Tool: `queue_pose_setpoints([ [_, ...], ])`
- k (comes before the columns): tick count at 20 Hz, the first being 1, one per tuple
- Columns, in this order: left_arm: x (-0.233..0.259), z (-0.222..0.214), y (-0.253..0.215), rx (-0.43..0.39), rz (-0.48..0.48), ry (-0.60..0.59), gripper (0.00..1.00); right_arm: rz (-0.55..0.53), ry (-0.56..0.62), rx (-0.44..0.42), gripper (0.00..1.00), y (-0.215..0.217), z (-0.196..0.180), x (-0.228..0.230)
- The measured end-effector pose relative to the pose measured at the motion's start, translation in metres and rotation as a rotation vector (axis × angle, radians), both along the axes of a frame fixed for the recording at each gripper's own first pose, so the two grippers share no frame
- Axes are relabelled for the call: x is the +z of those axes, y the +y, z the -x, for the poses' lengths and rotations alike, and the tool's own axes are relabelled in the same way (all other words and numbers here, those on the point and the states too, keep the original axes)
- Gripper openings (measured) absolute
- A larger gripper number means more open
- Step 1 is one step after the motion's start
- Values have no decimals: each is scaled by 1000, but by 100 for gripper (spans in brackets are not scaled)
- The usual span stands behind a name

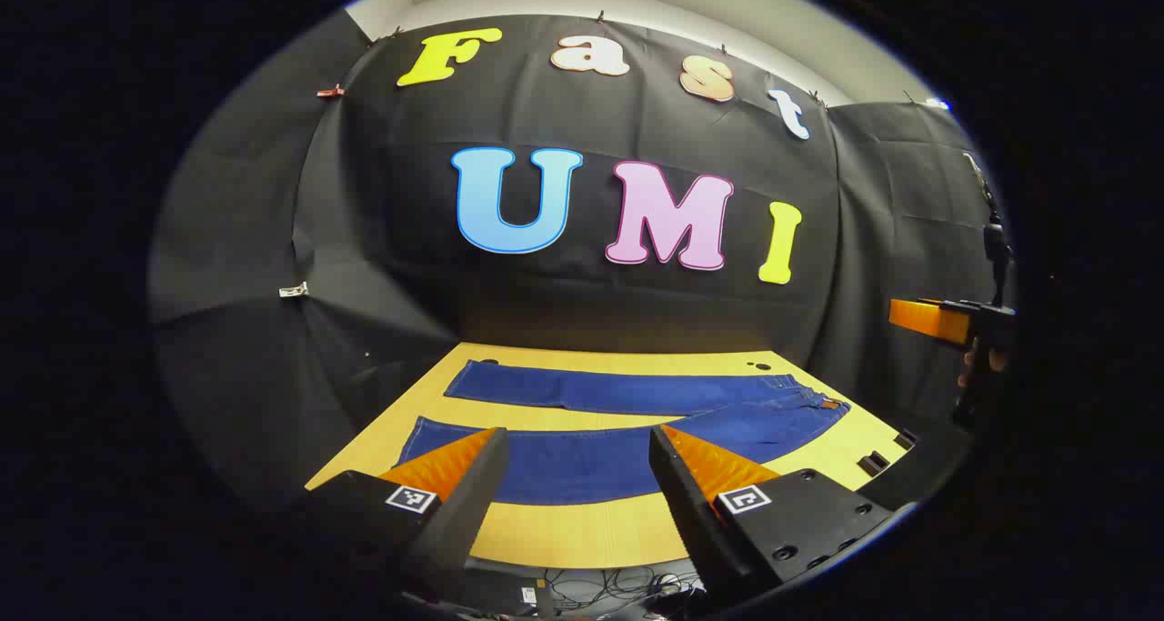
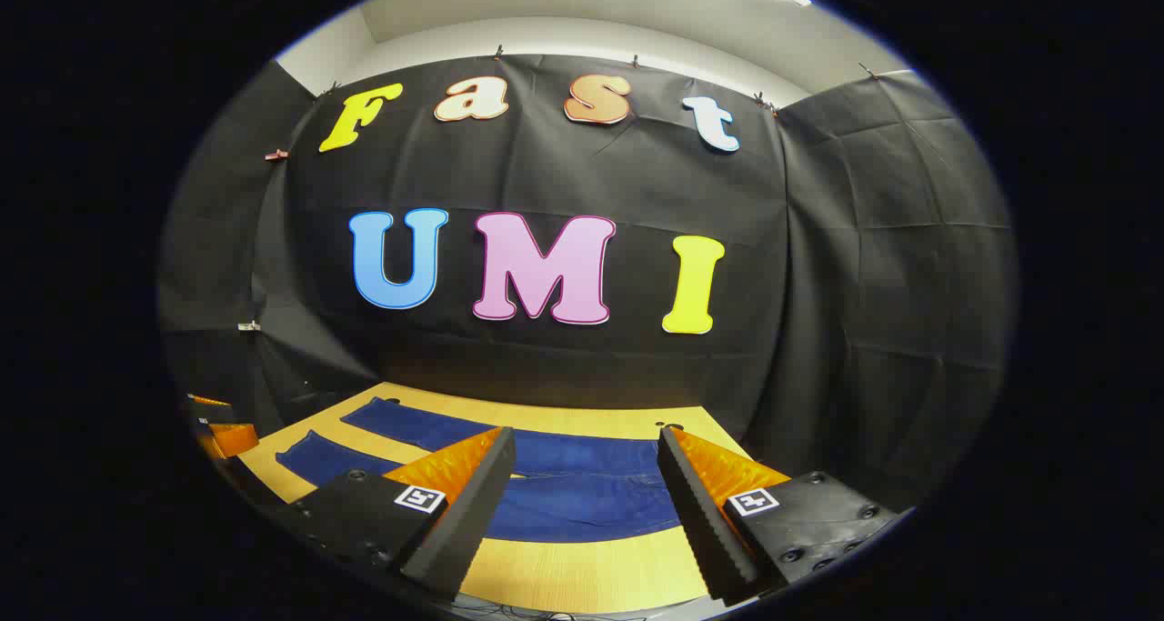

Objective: Grasp the waist and the cuffs of the jeans and fold them to make the two legs overlap; first hold the waist and fold one-third of the jeans toward the cuffs, then hold the cuffs and fold the remaining one-third in the same direction to finish folding.

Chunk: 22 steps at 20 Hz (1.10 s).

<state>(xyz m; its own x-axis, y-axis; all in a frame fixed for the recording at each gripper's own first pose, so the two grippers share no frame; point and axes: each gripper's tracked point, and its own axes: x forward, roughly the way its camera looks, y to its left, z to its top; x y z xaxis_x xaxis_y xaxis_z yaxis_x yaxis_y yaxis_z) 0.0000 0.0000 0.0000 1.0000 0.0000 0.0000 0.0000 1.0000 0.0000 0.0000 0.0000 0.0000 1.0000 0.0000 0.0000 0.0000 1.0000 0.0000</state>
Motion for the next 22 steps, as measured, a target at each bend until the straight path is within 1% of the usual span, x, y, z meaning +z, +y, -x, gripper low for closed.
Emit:
queue_pose_setpoints([
  [1,1,0,1,5,-7,-4,96,3,3,5,96,2,-1,-1],
  [5,6,-2,4,18,-20,-18,96,0,11,23,96,8,0,-5],
  [11,-1,3,2,22,-26,-10,96,-4,36,39,96,15,8,-17],
  [17,1,2,4,24,-30,-8,96,-12,38,30,96,14,11,-19],
  [21,4,-3,4,13,-50,-15,96,-10,41,14,96,9,12,-24],
  [22,0,-6,6,5,-58,-8,96,1,39,9,93,6,12,-24],
])
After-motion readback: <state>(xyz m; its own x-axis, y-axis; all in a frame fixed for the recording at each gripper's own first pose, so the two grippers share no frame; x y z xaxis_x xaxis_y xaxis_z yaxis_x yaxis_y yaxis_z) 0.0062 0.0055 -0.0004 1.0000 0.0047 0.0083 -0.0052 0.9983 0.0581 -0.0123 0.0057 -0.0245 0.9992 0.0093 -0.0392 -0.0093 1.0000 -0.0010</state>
